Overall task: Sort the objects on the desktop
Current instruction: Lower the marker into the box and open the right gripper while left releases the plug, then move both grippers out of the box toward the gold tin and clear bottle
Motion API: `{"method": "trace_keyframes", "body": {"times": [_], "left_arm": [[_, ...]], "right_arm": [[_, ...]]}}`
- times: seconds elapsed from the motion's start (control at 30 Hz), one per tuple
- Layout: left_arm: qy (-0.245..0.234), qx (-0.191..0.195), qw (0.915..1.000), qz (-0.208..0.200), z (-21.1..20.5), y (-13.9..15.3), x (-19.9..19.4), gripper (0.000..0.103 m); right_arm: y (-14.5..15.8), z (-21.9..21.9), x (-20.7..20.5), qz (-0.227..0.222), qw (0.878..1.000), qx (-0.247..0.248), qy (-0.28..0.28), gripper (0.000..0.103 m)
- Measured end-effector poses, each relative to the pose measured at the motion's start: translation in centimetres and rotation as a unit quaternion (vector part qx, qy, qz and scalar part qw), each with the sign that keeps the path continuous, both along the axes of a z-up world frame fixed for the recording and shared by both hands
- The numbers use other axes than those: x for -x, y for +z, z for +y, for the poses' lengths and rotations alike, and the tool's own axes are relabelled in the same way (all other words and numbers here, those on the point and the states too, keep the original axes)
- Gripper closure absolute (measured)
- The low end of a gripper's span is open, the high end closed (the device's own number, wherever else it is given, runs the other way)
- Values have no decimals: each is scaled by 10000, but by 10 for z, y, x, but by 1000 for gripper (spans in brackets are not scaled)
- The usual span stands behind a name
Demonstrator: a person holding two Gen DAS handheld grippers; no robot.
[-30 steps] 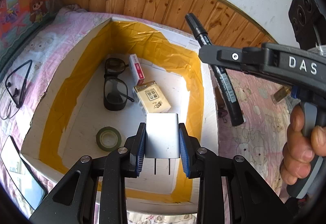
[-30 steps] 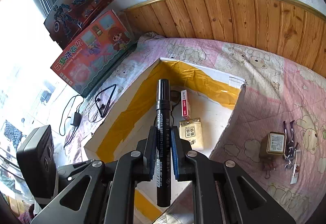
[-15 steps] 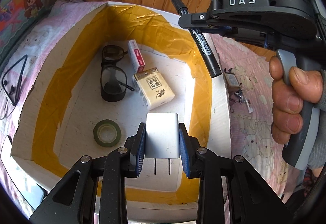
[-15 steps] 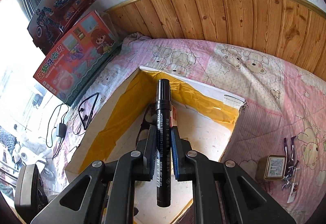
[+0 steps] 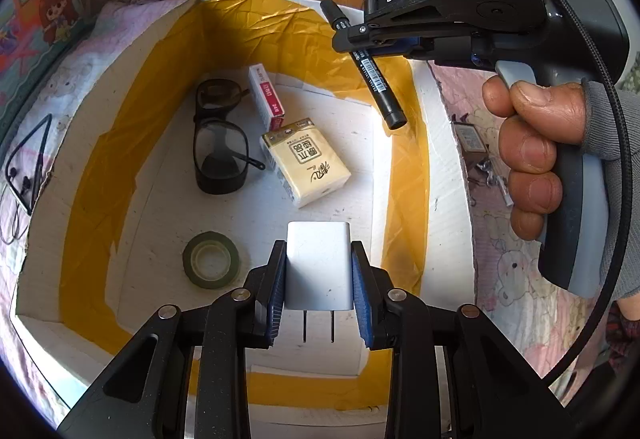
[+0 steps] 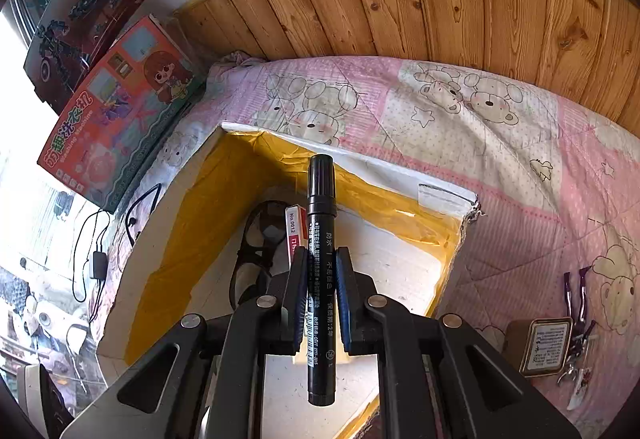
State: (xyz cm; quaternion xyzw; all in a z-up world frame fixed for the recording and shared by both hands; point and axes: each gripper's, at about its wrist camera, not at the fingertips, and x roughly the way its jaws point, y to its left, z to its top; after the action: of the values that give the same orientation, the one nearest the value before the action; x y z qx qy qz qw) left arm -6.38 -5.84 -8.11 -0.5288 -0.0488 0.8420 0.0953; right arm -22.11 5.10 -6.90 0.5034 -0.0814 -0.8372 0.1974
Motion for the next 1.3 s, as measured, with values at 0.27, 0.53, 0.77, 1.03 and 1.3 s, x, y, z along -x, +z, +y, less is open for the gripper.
{"method": "trace_keyframes", "body": {"times": [0.27, 0.53, 0.77, 1.03, 1.3], "left_arm": [[-54, -78, 9998, -188, 3, -7, 5, 72], [-26, -208, 9995, -233, 3, -8, 8, 71], [127, -339, 9989, -295, -4, -8, 12, 64], [132, -341, 9989, -280, -5, -7, 12, 64], [141, -303, 9992, -214, -6, -5, 10, 64]], "right_arm": [[-7, -5, 7, -45, 9999, -129, -41, 89], [-6, -2, 3, 31, 9998, -177, -63, 88], [-4, 2, -1, 65, 9996, -269, -88, 86], [3, 2, -4, 96, 9995, -312, -8, 86], [7, -5, -18, 74, 9990, -372, 217, 86]]}}
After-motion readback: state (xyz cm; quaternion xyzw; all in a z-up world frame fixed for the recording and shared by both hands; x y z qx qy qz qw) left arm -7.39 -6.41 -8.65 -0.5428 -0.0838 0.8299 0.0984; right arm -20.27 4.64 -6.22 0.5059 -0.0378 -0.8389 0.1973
